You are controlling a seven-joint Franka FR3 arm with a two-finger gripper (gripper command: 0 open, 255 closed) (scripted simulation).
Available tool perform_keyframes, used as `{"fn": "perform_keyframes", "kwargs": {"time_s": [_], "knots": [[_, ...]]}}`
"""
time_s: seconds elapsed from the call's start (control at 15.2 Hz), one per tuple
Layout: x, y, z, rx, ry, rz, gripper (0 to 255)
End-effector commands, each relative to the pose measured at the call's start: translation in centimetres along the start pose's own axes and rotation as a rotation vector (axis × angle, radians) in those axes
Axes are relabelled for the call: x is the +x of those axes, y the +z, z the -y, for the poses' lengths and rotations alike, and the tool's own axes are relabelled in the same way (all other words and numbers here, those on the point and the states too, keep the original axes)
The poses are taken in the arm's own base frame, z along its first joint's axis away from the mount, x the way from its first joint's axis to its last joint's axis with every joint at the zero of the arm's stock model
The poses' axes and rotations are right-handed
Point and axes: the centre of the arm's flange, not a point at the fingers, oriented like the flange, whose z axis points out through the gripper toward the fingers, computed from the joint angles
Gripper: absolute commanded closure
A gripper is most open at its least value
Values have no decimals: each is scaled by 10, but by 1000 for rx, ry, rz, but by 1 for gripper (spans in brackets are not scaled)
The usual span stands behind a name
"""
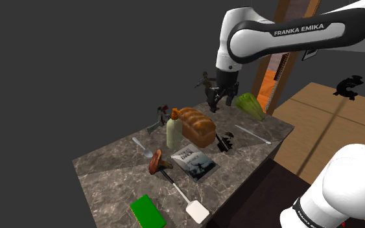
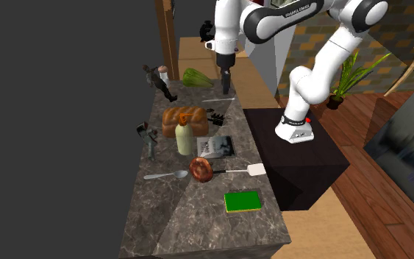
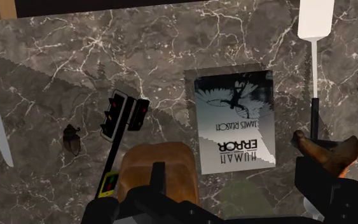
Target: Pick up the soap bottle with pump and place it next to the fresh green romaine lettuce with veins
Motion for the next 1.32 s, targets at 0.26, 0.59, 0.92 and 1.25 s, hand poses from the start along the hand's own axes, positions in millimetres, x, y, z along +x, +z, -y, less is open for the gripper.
{"fn": "perform_keyframes", "kwargs": {"time_s": [0.26,0.59,0.92,1.25], "knots": [[65,25,34,3,-10,-25,0],[118,45,61,4,-19,-45,0],[172,64,89,6,-27,-65,0],[175,86,91,6,-27,-66,0]]}}
